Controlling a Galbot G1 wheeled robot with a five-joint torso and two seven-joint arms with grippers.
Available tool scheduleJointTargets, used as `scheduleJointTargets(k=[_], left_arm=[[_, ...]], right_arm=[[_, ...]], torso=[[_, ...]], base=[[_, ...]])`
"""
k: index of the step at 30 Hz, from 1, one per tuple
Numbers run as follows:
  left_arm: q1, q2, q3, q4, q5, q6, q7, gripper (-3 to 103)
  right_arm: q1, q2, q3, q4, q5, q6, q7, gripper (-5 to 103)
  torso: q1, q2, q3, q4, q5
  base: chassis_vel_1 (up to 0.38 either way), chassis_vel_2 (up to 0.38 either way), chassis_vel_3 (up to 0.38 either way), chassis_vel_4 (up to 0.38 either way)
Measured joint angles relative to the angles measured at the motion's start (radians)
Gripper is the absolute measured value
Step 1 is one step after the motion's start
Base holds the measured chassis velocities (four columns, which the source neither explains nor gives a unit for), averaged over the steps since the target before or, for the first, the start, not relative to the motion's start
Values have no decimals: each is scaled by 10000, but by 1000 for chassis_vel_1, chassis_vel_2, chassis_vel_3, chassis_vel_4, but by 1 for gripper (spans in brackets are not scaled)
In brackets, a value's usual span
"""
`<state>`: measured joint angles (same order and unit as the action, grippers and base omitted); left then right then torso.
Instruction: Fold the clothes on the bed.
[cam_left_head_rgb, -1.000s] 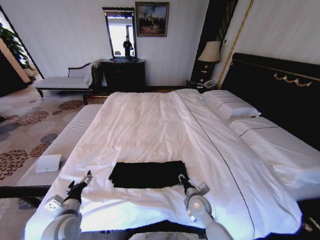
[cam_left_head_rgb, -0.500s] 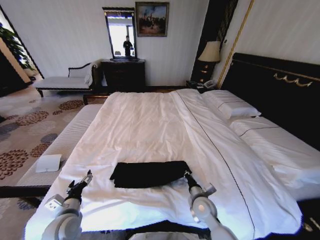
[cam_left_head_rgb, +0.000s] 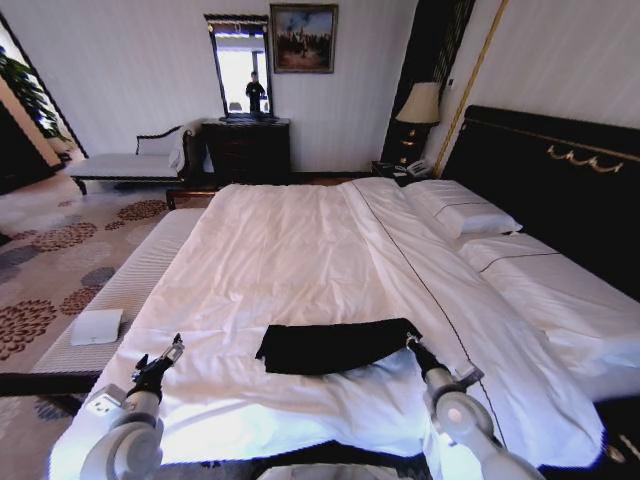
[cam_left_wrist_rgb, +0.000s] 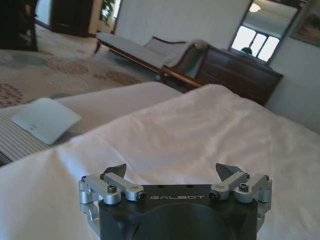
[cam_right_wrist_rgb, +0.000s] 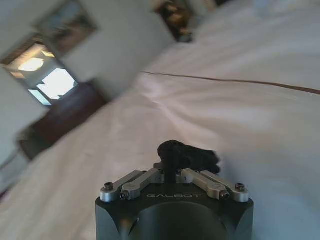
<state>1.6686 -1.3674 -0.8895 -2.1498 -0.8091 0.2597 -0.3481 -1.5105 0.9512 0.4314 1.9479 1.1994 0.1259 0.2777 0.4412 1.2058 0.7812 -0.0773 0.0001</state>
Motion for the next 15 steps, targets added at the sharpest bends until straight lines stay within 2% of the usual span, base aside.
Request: scheduleJointTargets(k=[1,4,5,8,10,14,15], left_arm=[[-55,21,-69,103,-18,4,-31,100],[-420,273,-710,1025,-92,112,-363,100],[-420,273,-710,1025,-92,112,-363,100],[-478,646,-1363,1695,-205,78,-398,100],[-477,746,-1540,1814,-285,70,-398,100],[-515,1159,-2288,2065,-756,64,-394,100],[-515,1159,-2288,2065,-756,64,-394,100]], right_arm=[[89,-13,-108,-28,-150,85,-174,1],[664,-279,-822,-171,-709,431,-1406,1],[664,-279,-822,-171,-709,431,-1406,1],[1209,-698,-1583,-257,-1223,548,-2532,1],[1372,-804,-1818,-291,-1394,570,-2805,1],[1997,-1068,-2875,-441,-1814,630,-4167,1],[1997,-1068,-2875,-441,-1814,630,-4167,1]], torso=[[0,0,0,0,0],[0,0,0,0,-4],[0,0,0,0,-4],[1,-1,1,4,-6],[1,-1,0,4,-4],[0,0,0,2,-2],[0,0,0,2,-2]], base=[[0,0,0,0],[0,0,0,0],[0,0,0,0],[0,0,0,0],[0,0,0,0],[0,0,0,0],[0,0,0,0]])
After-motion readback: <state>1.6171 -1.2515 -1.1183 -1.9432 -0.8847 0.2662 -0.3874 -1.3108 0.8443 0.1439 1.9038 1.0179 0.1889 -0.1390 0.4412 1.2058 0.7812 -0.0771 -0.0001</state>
